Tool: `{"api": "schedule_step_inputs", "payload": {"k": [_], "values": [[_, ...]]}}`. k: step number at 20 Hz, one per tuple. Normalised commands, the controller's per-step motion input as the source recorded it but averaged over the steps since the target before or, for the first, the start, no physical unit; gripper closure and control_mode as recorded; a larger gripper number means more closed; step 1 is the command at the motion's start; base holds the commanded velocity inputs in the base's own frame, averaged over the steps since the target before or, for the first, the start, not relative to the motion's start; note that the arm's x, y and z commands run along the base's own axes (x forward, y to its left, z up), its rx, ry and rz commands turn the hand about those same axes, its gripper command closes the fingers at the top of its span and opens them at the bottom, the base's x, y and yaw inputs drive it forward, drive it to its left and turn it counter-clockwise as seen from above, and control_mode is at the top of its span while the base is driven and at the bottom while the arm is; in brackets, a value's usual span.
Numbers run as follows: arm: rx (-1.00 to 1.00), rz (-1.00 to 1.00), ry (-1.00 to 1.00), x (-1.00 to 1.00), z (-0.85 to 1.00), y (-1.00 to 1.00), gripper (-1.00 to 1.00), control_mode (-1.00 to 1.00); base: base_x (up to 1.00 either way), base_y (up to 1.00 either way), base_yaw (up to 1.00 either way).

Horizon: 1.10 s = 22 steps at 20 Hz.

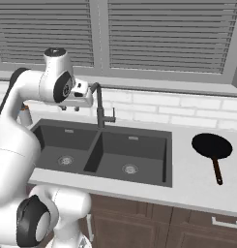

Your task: Pick the pan and sponge and place them into the sink. Then turn on the water.

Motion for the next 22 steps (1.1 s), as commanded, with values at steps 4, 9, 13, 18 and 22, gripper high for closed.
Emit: {"api": "schedule_step_inputs", "payload": {"k": [4,9,13,18,22], "values": [[0.00,0.05,-0.07,-0.19,0.00,-0.52,-1.00,-1.00,0.00,0.00,0.00],[0.05,0.00,-0.02,-0.30,-0.05,-0.94,-1.00,-1.00,0.00,0.00,0.00],[0.04,0.00,0.00,-0.25,-0.21,-0.98,-1.00,-1.00,0.00,0.00,0.00],[-0.01,0.00,0.09,-0.15,-0.40,-0.96,-1.00,-1.00,0.00,0.00,0.00],[-0.06,-0.03,0.23,-0.02,-0.44,-0.89,-1.00,-1.00,0.00,0.00,0.00]]}}
